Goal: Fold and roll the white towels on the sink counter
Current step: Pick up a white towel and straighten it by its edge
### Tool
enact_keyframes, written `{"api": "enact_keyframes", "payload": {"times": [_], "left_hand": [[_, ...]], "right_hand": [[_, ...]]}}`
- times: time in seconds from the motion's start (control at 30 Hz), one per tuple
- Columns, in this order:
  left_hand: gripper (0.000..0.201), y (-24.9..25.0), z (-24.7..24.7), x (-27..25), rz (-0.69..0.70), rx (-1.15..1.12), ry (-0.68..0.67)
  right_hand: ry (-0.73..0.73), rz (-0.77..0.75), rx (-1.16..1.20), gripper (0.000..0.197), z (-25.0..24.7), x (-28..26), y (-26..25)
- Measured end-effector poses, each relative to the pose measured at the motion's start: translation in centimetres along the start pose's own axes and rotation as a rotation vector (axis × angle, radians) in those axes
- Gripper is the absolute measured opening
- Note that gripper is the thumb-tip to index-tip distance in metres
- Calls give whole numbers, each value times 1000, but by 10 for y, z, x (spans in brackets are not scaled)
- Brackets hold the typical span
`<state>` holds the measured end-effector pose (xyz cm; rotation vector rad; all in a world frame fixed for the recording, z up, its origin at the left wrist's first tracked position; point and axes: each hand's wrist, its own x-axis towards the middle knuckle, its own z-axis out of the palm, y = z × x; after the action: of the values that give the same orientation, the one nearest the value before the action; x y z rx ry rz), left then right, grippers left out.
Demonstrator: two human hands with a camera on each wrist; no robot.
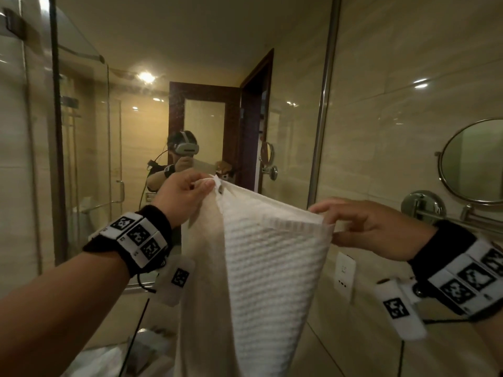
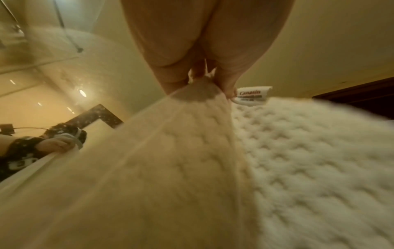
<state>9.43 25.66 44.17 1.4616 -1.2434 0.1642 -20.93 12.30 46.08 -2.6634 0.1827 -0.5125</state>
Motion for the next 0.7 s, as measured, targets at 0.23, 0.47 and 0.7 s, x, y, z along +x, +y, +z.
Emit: {"api": "enact_keyframes", "payload": {"times": [0.23, 0.47, 0.7], "left_hand": [[20, -3, 7, -19, 28, 107, -62], [23, -11, -15, -26, -52, -235, -364], [18, -8, -14, -34, 271, 36, -266]], "right_hand": [[-219, 195, -260, 8, 22, 5, 14], [219, -2, -388, 26, 8, 4, 18], [303, 32, -468, 22, -16, -7, 5]]}}
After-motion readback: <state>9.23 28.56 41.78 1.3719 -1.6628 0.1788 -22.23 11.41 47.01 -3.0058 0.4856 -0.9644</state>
